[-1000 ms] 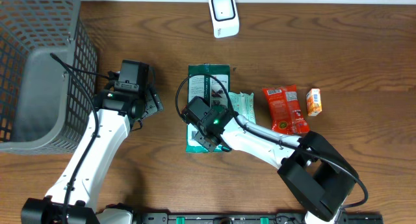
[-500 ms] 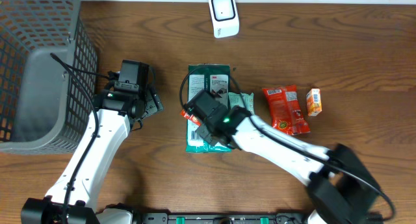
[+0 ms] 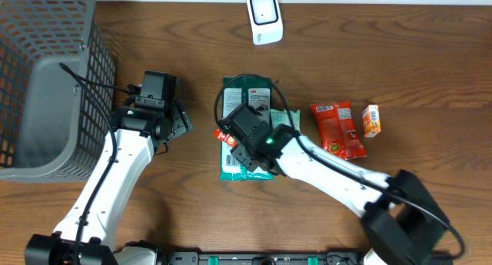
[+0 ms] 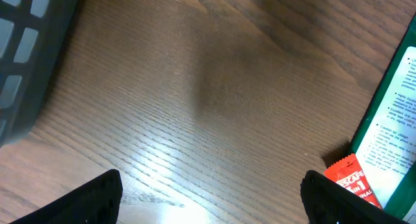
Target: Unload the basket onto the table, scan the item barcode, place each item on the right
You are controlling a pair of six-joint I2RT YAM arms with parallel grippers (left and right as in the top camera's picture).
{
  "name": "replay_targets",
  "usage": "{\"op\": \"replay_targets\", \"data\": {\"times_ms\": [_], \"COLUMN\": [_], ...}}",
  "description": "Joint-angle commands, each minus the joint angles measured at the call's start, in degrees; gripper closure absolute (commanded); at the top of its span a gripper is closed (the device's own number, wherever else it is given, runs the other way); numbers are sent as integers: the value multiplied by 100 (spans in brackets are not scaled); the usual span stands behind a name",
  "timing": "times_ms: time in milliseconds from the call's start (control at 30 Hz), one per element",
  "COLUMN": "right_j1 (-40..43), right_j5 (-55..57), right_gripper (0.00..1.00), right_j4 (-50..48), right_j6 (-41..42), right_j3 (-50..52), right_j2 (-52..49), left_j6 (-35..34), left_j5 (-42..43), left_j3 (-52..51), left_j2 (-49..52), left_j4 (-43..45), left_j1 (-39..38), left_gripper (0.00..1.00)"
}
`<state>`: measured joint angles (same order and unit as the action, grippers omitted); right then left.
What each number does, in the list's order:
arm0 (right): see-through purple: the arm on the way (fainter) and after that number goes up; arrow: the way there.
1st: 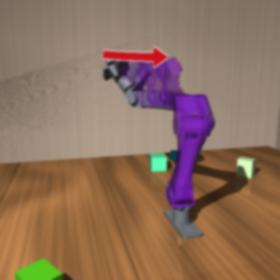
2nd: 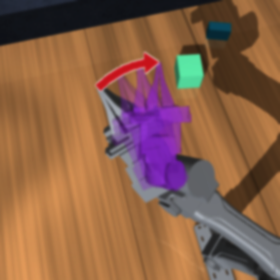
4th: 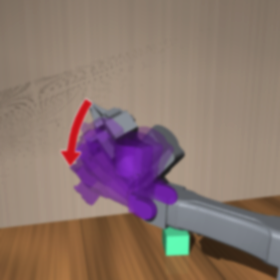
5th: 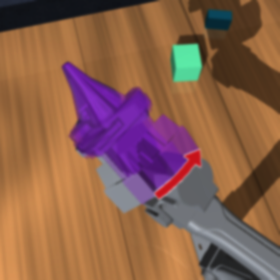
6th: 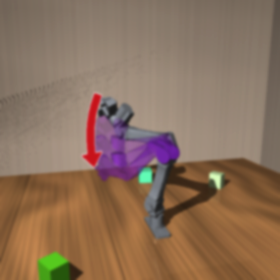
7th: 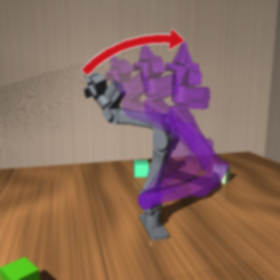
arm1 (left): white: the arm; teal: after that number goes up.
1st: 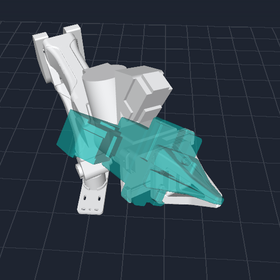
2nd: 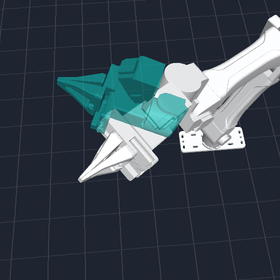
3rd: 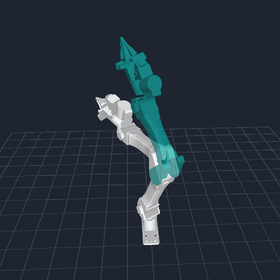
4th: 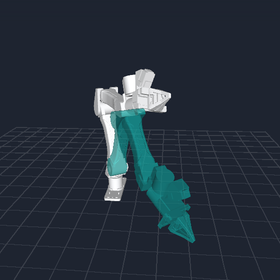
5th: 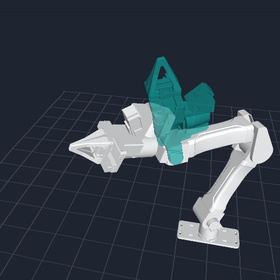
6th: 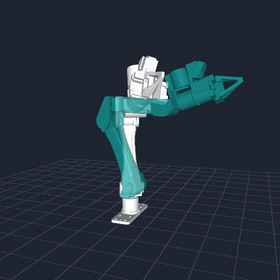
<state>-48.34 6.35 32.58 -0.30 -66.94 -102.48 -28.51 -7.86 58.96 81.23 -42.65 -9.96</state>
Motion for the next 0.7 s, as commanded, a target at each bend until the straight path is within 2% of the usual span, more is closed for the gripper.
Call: {"op": "replay_targets", "data": {"times_ms": [0,267,667], "right_j1": [-11,-9,70], "right_j5": [92,92,0], "right_gripper": [50,50,86], "right_j4": [-61,-240,-258], "right_j6": [-22,-24,31], "right_j3": [24,24,-13], "right_j2": [-398,-874,-619], "left_j6": [-28,-28,-28], "left_j5": [-15,-13,-13], "left_j3": [-74,-72,-74], "left_j2": [44,44,44], "left_j4": [-22,-20,-20], "left_j1": [13,13,13], "left_gripper": [12,12,12]}}
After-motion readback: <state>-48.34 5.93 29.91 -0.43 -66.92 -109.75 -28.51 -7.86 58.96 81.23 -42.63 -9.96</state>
